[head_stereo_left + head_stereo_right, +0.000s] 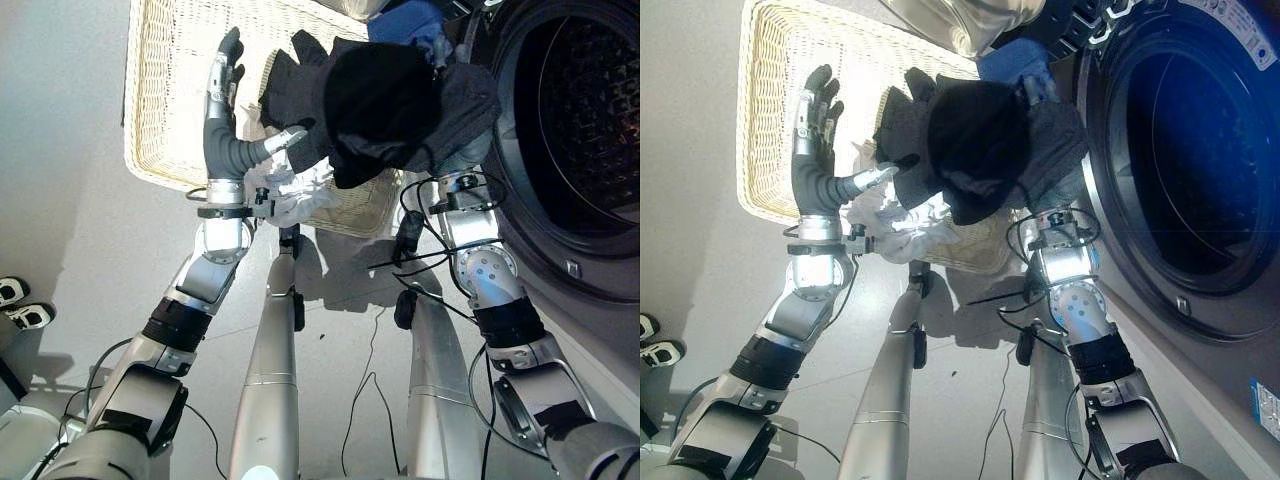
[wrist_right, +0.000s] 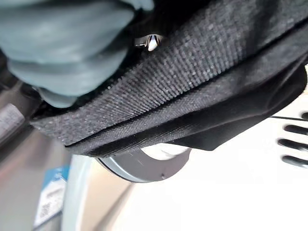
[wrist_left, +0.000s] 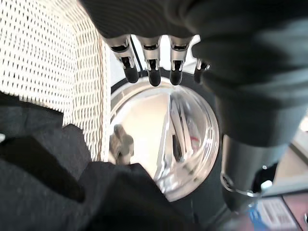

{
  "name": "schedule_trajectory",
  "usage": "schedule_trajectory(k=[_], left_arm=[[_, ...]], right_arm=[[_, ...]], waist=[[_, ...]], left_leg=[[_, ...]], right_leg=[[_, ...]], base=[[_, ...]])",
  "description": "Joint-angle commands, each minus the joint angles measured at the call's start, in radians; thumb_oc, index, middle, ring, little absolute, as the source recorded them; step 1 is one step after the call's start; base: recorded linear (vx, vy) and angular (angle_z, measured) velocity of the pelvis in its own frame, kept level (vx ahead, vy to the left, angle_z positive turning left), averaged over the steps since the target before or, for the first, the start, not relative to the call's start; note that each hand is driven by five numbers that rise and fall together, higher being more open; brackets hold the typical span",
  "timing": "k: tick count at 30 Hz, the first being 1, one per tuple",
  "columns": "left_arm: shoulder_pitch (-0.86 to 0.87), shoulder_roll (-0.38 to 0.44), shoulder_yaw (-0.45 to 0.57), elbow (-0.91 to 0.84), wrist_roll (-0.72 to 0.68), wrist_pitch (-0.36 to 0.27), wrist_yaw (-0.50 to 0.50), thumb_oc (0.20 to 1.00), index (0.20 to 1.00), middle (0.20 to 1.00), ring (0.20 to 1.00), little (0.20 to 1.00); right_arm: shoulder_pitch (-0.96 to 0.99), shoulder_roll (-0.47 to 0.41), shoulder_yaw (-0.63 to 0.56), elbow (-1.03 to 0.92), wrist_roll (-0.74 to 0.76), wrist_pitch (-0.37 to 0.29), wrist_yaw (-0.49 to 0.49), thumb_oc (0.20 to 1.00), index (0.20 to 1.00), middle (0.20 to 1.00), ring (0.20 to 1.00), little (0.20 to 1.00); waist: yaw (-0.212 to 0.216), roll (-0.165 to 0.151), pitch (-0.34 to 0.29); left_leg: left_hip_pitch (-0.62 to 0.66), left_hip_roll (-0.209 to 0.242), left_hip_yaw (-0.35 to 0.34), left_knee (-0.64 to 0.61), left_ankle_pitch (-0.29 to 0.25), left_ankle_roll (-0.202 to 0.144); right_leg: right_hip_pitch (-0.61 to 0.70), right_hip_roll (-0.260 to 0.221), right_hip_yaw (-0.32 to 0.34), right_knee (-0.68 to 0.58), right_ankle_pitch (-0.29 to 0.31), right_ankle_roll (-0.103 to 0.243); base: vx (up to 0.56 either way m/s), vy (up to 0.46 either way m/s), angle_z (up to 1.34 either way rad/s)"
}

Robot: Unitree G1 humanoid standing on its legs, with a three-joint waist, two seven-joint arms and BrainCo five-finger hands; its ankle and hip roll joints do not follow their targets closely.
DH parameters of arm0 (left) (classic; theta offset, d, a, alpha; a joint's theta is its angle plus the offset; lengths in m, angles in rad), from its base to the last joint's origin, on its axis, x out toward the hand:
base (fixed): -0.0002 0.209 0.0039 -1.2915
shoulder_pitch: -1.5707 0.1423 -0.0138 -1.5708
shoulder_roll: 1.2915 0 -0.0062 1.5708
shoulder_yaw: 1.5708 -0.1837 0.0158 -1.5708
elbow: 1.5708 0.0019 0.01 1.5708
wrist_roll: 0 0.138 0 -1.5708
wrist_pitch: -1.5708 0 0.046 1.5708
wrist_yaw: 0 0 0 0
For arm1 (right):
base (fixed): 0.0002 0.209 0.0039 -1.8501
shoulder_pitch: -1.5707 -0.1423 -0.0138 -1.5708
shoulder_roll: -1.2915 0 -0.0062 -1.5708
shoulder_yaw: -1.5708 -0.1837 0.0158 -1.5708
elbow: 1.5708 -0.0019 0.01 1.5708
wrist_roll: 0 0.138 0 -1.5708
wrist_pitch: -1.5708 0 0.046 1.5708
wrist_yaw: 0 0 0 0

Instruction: Put the clothes into the washing machine.

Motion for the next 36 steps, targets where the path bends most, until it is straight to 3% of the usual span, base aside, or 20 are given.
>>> schedule_trajectory(k=[1, 5, 7, 13, 17, 18, 25, 28, 29, 31, 32, 33, 34, 36], left_arm=[[-0.037, 0.003, 0.009, -0.072, 0.03, -0.006, -0.077, 1.0, 1.0, 1.0, 1.0, 1.0], [-0.052, 0.022, -0.014, -0.063, 0.015, 0.03, -0.16, 1.0, 1.0, 1.0, 1.0, 1.0], [-0.057, 0.032, -0.032, -0.06, -0.014, 0.073, -0.283, 1.0, 1.0, 1.0, 1.0, 1.0], [-0.081, 0.071, -0.097, -0.043, 0.052, 0.192, -0.466, 1.0, 1.0, 1.0, 1.0, 1.0], [-0.098, 0.094, -0.135, -0.026, 0.097, 0.243, -0.536, 1.0, 1.0, 1.0, 1.0, 1.0], [-0.111, 0.101, -0.143, -0.023, 0.114, 0.255, -0.544, 1.0, 1.0, 1.0, 1.0, 1.0], [-0.162, 0.137, -0.191, 0.018, 0.241, 0.288, -0.5, 1.0, 1.0, 1.0, 1.0, 1.0], [-0.184, 0.148, -0.205, 0.042, 0.326, 0.291, -0.417, 1.0, 1.0, 1.0, 1.0, 1.0], [-0.192, 0.148, -0.207, 0.056, 0.372, 0.29, -0.343, 1.0, 1.0, 1.0, 1.0, 1.0], [-0.203, 0.154, -0.209, 0.064, 0.385, 0.289, -0.315, 1.0, 1.0, 1.0, 1.0, 1.0], [-0.209, 0.156, -0.209, 0.068, 0.397, 0.287, -0.287, 0.856, 0.856, 0.856, 0.856, 0.856], [-0.213, 0.157, -0.205, 0.075, 0.409, 0.273, -0.252, 0.297, 0.297, 0.297, 0.297, 0.297], [-0.215, 0.158, -0.204, 0.078, 0.409, 0.27, -0.247, 0.2, 0.2, 0.2, 0.2, 0.2], [-0.217, 0.158, -0.202, 0.081, 0.409, 0.263, -0.234, 0.2, 0.2, 0.2, 0.2, 0.2]], right_arm=[[0.029, -0.008, 0.018, -0.177, -0.017, 0.031, 0.088, 0.2, 0.2, 0.2, 0.2, 0.2], [0.029, -0.007, 0.029, -0.212, -0.026, 0.038, 0.115, 0.2, 0.2, 0.2, 0.2, 0.2], [0.033, -0.009, 0.036, -0.24, -0.033, 0.045, 0.128, 0.2, 0.2, 0.2, 0.2, 0.2], [0.04, -0.02, 0.052, -0.279, -0.019, 0.054, 0.196, 0.2, 0.2, 0.2, 0.2, 0.2], [0.046, -0.028, 0.074, -0.294, -0.011, 0.065, 0.228, 0.2, 0.2, 0.2, 0.2, 0.2], [0.038, -0.031, 0.077, -0.302, -0.011, 0.067, 0.229, 0.2, 0.2, 0.2, 0.2, 0.2], [0.02, -0.042, 0.101, -0.314, 0.004, 0.079, 0.253, 0.2, 0.2, 0.2, 0.2, 0.2], [0.013, -0.044, 0.109, -0.31, 0.015, 0.088, 0.261, 0.2, 0.2, 0.2, 0.2, 0.2], [0.01, -0.043, 0.117, -0.309, 0.016, 0.09, 0.265, 0.2, 0.2, 0.2, 0.2, 0.2], [0.008, -0.038, 0.119, -0.309, 0.013, 0.094, 0.265, 0.2, 0.2, 0.2, 0.2, 0.2], [0.006, -0.037, 0.12, -0.311, 0.013, 0.096, 0.265, 0.2, 0.2, 0.2, 0.2, 0.2], [0.007, -0.036, 0.123, -0.314, 0.01, 0.098, 0.269, 0.2, 0.2, 0.2, 0.2, 0.2], [0.007, -0.035, 0.123, -0.315, 0.009, 0.1, 0.269, 0.2, 0.2, 0.2, 0.2, 0.2], [0.007, -0.033, 0.122, -0.317, 0.006, 0.101, 0.269, 0.2, 0.2, 0.2, 0.2, 0.2]], waist=[[-0.037, 0.049, -0.02], [-0.042, 0.049, -0.02], [-0.047, 0.048, -0.02], [-0.06, 0.051, -0.02], [-0.065, 0.054, -0.02], [-0.067, 0.053, -0.02], [-0.072, 0.052, -0.02], [-0.072, 0.05, -0.02], [-0.073, 0.05, -0.02], [-0.071, 0.049, -0.02], [-0.071, 0.048, -0.02], [-0.071, 0.048, -0.02], [-0.071, 0.047, -0.02], [-0.07, 0.046, -0.02]], left_leg=[[-0.019, -0.077, -0.016, 0.032, -0.001, 0.06], [-0.018, -0.075, -0.013, 0.032, -0.002, 0.06], [-0.019, -0.073, -0.008, 0.034, -0.002, 0.058], [-0.015, -0.069, 0.005, 0.032, 0.0, 0.057], [0.007, -0.065, 0.008, 0.034, -0.019, 0.054], [-0.013, -0.066, 0.012, 0.032, -0.001, 0.056], [-0.015, -0.061, 0.019, 0.028, 0.005, 0.054], [-0.016, -0.06, 0.017, 0.031, 0.006, 0.053], [-0.017, -0.058, 0.018, 0.03, 0.007, 0.052], [-0.016, -0.057, 0.018, 0.029, 0.008, 0.051], [-0.016, -0.057, 0.016, 0.028, 0.008, 0.051], [-0.018, -0.057, 0.017, 0.027, 0.009, 0.05], [-0.018, -0.056, 0.017, 0.028, 0.009, 0.05], [-0.019, -0.056, 0.017, 0.029, 0.009, 0.049]], right_leg=[[0.06, 0.022, -0.097, -0.069, 0.07, 0.071], [0.058, 0.024, -0.095, -0.067, 0.071, 0.072], [0.058, 0.025, -0.093, -0.069, 0.072, 0.073], [0.058, 0.029, -0.088, -0.076, 0.079, 0.076], [0.077, 0.031, -0.079, -0.071, 0.062, 0.084], [0.058, 0.03, -0.083, -0.077, 0.081, 0.078], [0.056, 0.033, -0.079, -0.081, 0.086, 0.079], [0.056, 0.032, -0.078, -0.082, 0.087, 0.079], [0.055, 0.032, -0.078, -0.081, 0.086, 0.079], [0.056, 0.03, -0.079, -0.082, 0.086, 0.08], [0.056, 0.03, -0.079, -0.082, 0.086, 0.08], [0.054, 0.031, -0.079, -0.081, 0.085, 0.08], [0.054, 0.03, -0.08, -0.081, 0.084, 0.08], [0.053, 0.03, -0.08, -0.08, 0.084, 0.08]], base=[[0.0, 0.0, 0.0], [0.0, 0.0, 0.0], [0.0, 0.0, 0.0], [0.0, 0.006, 0.0], [0.0, 0.0, 0.0], [0.0, 0.0, 0.0], [-0.01, 0.002, 0.0], [0.0, 0.0, 0.0], [0.0, 0.0, 0.0], [0.0, 0.0, 0.0], [0.0, 0.0, 0.0], [0.0, 0.0, 0.0], [0.0, 0.0, 0.0], [0.0, 0.0, 0.0]])
